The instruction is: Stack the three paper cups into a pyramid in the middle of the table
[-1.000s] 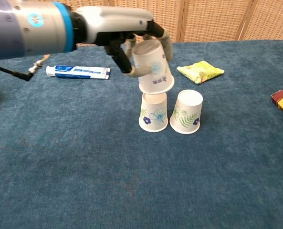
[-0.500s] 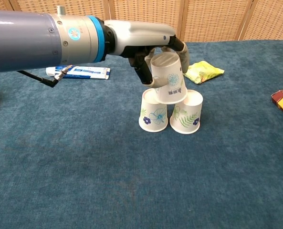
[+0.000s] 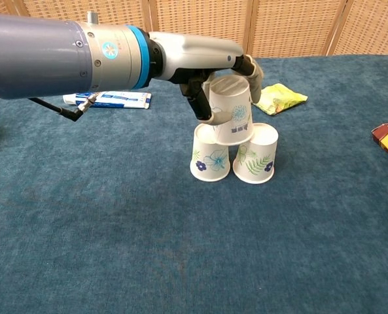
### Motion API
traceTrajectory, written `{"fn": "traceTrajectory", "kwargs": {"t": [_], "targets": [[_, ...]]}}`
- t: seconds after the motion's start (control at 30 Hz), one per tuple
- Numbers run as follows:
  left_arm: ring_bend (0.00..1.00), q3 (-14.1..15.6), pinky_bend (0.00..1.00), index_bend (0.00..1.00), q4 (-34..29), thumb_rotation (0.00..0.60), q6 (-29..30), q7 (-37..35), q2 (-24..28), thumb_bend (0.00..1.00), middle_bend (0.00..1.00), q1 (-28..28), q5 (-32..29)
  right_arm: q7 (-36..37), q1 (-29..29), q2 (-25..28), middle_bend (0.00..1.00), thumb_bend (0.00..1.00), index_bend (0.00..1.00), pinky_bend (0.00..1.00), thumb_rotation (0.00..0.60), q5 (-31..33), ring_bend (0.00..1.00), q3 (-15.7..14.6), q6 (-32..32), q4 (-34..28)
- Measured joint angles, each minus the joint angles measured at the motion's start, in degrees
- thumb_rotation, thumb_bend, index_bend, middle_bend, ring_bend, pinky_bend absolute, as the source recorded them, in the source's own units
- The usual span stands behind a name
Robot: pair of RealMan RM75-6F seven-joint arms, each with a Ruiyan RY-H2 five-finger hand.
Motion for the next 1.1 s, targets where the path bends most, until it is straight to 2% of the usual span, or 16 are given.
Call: {"fn": "traceTrajectory", "kwargs": {"t": [0.17, 0.43, 0.53, 0.67, 0.8, 1.1], "targets": [[0.06, 0.1, 0.38, 0.2, 0.2, 0.6, 0.1, -0.6, 0.0, 0.5, 0.01, -0.4, 0.0, 0.1, -0.1, 0.3, 0.0, 0.4, 0.0, 0.0, 0.6, 0.2, 0.0, 0.2, -0.2, 0.0], [0.01, 0.4, 0.35, 0.16, 0.4, 0.6, 0.1, -1.4, -0.1, 0.5, 0.0, -0.8, 0.2, 0.4, -0.2, 0.4, 0.0, 0.4, 0.0, 0.0, 0.6, 0.5, 0.0, 0.4, -0.5, 0.1], [0.0, 0.4, 0.29, 0.11, 0.4, 0.6, 0.3, -1.8, 0.1, 0.5, 0.0, -0.9, 0.3, 0.4, -0.2, 0.5, 0.0, 0.4, 0.0, 0.0, 0.6, 0.7, 0.0, 0.5, -0.6, 0.1], [0.0, 0.5, 0.16, 0.01, 0.4, 0.6, 0.3, -2.4, 0.4, 0.5, 0.0, -0.8, 0.6, 0.4, -0.2, 0.5, 0.0, 0.4, 0.0, 0.0, 0.6, 0.8, 0.0, 0.6, -0.6, 0.0], [0.0, 0.5, 0.01, 0.0, 0.0, 0.6, 0.3, -3.3, 1.0, 0.5, 0.0, -0.6, 1.2, 0.2, -0.2, 0.6, 0.0, 0.4, 0.0, 0.0, 0.6, 1.0, 0.0, 0.6, -0.7, -0.1], [0.0, 0.6, 0.0, 0.0, -3.5, 0.596, 0.4, -6.1, 5.3, 0.5, 0.0, 1.1, 4.3, -0.2, 0.0, 0.9, 0.0, 0.4, 0.0, 0.0, 0.6, 1.6, 0.0, 0.7, -1.1, 0.8]]}}
